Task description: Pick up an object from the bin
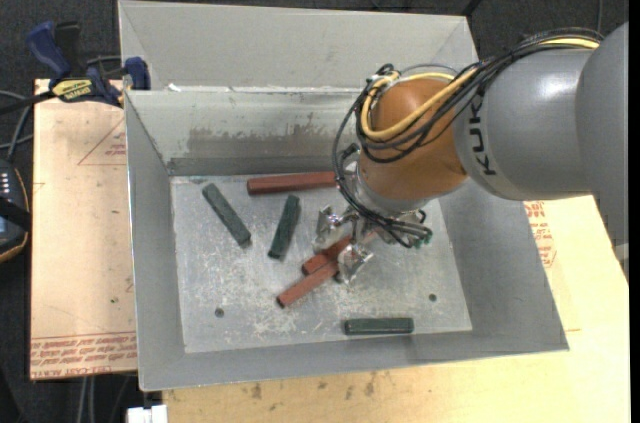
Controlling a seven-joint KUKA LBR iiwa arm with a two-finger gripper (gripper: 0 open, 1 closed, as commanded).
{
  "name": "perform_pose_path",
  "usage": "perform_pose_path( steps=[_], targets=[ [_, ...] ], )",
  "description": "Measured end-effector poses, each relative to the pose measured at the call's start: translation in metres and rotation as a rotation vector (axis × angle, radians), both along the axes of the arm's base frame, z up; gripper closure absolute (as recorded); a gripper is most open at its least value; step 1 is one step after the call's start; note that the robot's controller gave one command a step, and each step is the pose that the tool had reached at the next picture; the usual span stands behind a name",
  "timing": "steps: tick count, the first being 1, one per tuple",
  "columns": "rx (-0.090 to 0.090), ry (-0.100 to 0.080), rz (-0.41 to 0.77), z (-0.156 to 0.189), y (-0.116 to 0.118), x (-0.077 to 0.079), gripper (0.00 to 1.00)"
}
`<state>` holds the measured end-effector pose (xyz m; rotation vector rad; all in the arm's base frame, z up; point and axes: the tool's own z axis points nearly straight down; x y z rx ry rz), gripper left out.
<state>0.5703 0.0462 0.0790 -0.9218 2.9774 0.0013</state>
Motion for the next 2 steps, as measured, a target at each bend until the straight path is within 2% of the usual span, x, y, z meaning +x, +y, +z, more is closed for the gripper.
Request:
perform_pose_path(
  steps=[1,2],
  targets=[
    [0.0,0.0,0.0,0.0,0.0,0.0,1.0],
    [-0.009,0.022,0.266,0.168,0.012,-0.003,1.0]
  ],
)
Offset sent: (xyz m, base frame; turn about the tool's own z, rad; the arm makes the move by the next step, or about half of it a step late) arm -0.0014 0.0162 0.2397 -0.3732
